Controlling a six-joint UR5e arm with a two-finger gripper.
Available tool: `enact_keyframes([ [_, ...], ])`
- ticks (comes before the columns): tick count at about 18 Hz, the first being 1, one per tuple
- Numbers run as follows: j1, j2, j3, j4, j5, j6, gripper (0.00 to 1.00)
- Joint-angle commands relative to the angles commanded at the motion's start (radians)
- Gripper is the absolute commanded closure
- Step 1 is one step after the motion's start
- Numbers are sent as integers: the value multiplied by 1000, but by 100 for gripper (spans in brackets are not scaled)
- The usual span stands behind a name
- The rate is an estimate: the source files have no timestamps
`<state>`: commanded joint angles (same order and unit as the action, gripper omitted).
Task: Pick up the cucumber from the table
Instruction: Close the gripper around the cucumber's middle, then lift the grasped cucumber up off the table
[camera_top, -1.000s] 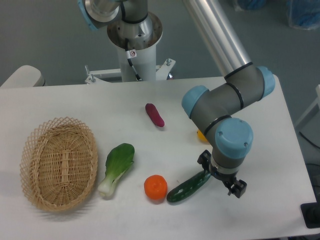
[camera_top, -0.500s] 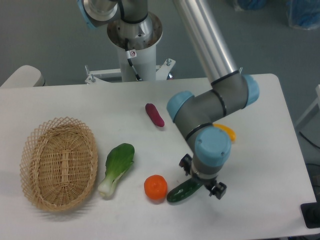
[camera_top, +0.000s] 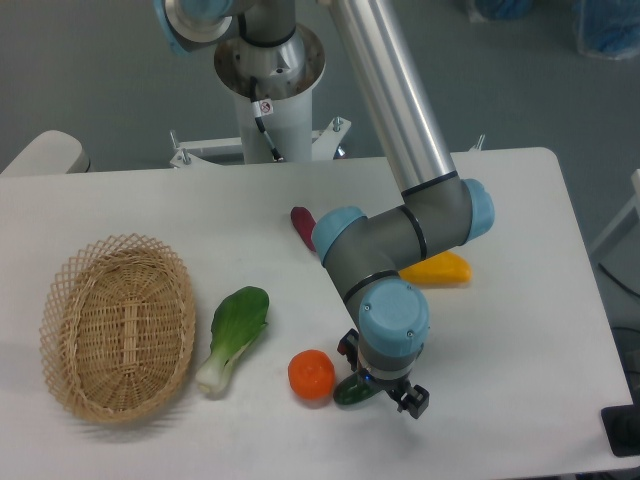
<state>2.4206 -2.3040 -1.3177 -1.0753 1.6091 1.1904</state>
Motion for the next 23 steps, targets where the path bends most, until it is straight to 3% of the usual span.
enact_keyframes([
  [2, -2, -2, -2, -2, 2, -3, 0],
  [5, -3, -3, -17, 3, 6, -8, 16],
  [9, -5, -2, -15, 2, 20, -9, 60],
  [12, -5, -2, -11, 2, 20, -9, 79],
  [20, 14, 15, 24, -18, 17, 3, 82],
  [23, 72, 29, 77, -110, -15, 8, 82],
])
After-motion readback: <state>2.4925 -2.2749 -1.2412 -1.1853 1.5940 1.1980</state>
